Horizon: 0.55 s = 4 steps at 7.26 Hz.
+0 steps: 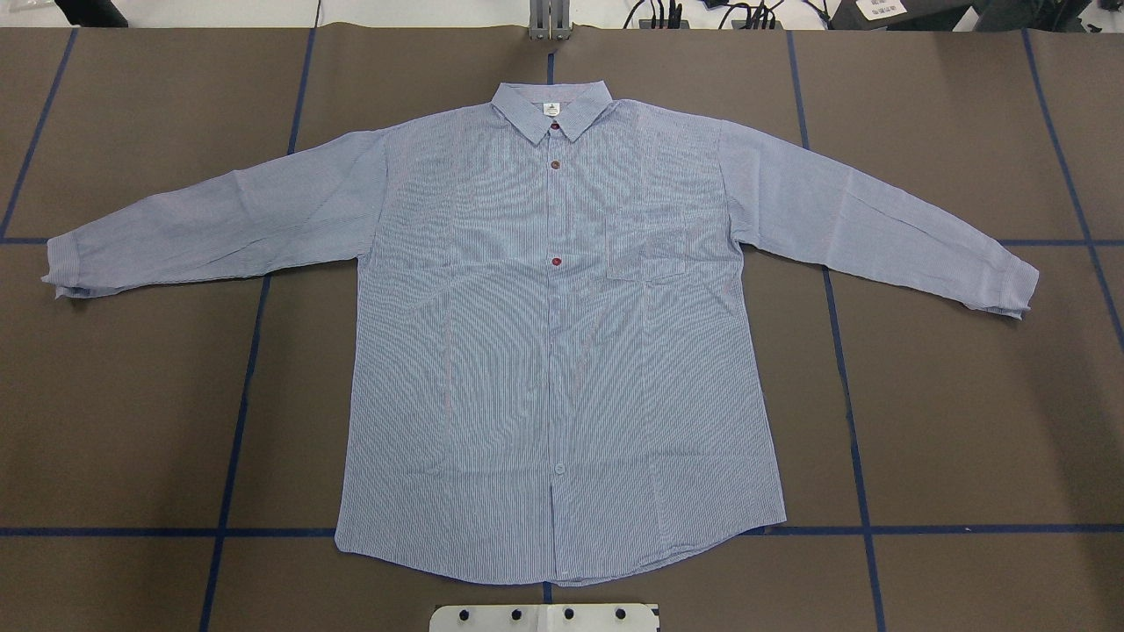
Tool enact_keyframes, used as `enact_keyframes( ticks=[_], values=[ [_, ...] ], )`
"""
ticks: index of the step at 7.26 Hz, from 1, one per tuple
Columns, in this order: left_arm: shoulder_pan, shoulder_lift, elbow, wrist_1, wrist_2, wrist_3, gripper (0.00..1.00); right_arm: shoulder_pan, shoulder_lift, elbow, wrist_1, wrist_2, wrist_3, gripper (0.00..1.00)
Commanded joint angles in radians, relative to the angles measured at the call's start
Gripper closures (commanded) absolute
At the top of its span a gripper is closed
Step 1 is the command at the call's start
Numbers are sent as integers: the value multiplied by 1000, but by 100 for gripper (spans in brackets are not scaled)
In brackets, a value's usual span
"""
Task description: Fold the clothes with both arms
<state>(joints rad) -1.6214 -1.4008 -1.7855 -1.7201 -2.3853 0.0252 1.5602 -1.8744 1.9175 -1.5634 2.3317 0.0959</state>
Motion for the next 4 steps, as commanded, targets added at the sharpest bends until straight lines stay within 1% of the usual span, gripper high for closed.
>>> enact_keyframes(
  ticks=[1, 3, 4],
  values=[
    [0, 2, -2, -48, 0, 1, 0, 0, 1, 0, 0, 3, -1, 0],
    [0, 3, 0, -134, 3, -2, 0, 0, 11, 15, 12, 11, -1, 0],
    [0, 3, -2, -188, 12, -7, 0, 0, 11, 18, 67, 12, 1, 0]
  ],
)
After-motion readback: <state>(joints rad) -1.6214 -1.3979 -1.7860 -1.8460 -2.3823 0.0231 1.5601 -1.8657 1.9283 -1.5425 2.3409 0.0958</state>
